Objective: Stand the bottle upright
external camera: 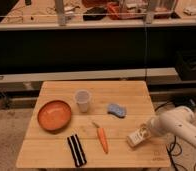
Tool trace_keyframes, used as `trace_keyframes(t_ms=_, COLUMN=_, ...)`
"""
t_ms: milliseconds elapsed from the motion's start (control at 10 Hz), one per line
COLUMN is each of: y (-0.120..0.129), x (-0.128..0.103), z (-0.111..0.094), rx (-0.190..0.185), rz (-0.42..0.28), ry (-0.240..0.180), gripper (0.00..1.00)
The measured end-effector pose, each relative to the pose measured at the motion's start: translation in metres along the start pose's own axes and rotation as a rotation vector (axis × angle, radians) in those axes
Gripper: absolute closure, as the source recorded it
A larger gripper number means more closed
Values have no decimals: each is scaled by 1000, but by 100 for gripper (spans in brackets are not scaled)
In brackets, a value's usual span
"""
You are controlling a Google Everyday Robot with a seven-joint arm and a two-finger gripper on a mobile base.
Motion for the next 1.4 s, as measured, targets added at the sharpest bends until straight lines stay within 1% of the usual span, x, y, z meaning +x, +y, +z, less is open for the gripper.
trace_keyframes(t_ms=100, y=-1, x=-1, z=-9, rx=22, rz=-125, ry=-67, gripper=100)
trace_keyframes(t_ms=200, y=2, x=-3, z=-18, rx=24, rz=-256, ry=-141, gripper=100)
trace_keyframes(t_ms=300, y=0, x=-3, z=-25, rx=8, rz=-360, ry=-186, gripper=100)
trace_keyframes(t_ms=400, y=-4, x=-5, z=-30, rx=-25, rz=-476, ry=-221, gripper=100)
trace_keyframes(t_ms=500, y=-7, x=-8, z=-32, rx=-73, rz=-593, ry=-214, gripper=100)
trace_keyframes(t_ms=600, y=-8, x=-15, z=-33, rx=-143, rz=-662, ry=-157, gripper=100)
trace_keyframes(t_ms=700, y=-12, x=-24, z=-33, rx=-205, rz=-715, ry=-96, gripper=100)
trace_keyframes(t_ms=800, y=-17, x=-40, z=-32, rx=-257, rz=-794, ry=-21, gripper=100)
trace_keyframes(t_ms=900, y=-14, x=-52, z=-35, rx=-297, rz=-857, ry=39, gripper=100)
trace_keyframes(t_ms=1000, y=-14, x=-59, z=-39, rx=-296, rz=-883, ry=71, gripper=100)
trace_keyframes(t_ms=1100, y=-9, x=-64, z=-46, rx=-257, rz=-901, ry=65, gripper=100)
trace_keyframes(t_ms=1200, y=-8, x=-66, z=-50, rx=-208, rz=-905, ry=31, gripper=100)
trace_keyframes(t_ms=1300, y=-6, x=-65, z=-54, rx=-146, rz=-899, ry=-26, gripper=100)
trace_keyframes(t_ms=1400, y=-8, x=-62, z=-58, rx=-100, rz=-878, ry=-96, gripper=100)
